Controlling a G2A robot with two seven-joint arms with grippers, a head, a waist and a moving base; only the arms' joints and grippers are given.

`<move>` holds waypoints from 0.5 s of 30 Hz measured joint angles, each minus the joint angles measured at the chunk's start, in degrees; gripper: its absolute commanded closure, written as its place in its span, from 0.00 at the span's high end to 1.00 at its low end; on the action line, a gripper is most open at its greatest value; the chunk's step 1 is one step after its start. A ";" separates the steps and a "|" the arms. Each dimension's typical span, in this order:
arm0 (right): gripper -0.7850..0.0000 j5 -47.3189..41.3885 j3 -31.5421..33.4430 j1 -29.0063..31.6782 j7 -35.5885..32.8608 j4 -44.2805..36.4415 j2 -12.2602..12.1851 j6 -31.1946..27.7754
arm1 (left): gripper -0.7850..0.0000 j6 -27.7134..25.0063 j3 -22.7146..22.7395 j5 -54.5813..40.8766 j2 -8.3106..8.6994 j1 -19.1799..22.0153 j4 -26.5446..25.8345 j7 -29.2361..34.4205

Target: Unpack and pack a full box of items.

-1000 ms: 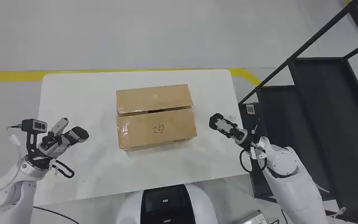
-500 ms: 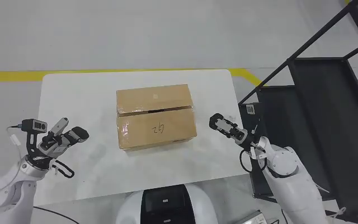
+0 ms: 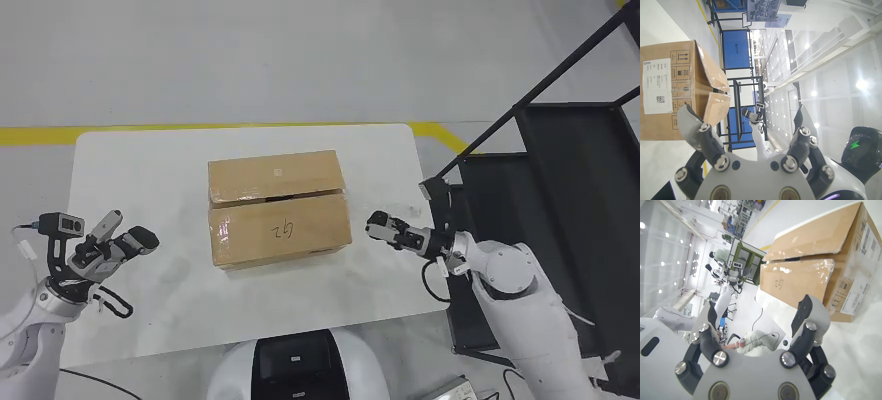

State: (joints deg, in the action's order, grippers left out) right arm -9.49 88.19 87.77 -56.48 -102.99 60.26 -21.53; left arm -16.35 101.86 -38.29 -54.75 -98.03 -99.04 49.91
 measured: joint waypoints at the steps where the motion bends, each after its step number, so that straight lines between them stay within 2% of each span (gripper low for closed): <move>1: 1.00 0.46 -0.37 -1.80 -2.03 1.57 -0.14 0.46 | 1.00 0.00 0.00 0.00 0.00 0.00 0.00 0.00; 6: 1.00 -1.90 -2.53 -7.44 -7.46 6.68 -0.29 -0.69 | 1.00 0.00 0.00 0.00 0.00 0.00 0.00 0.00; 15: 1.00 -2.64 -7.28 -15.15 -5.26 14.61 0.25 -2.69 | 1.00 0.00 0.00 0.00 0.00 0.00 0.00 0.00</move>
State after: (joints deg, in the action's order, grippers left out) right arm -12.13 80.91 72.63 -61.75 -88.38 60.51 -24.23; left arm -16.35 101.86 -38.29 -54.75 -98.03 -99.04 49.91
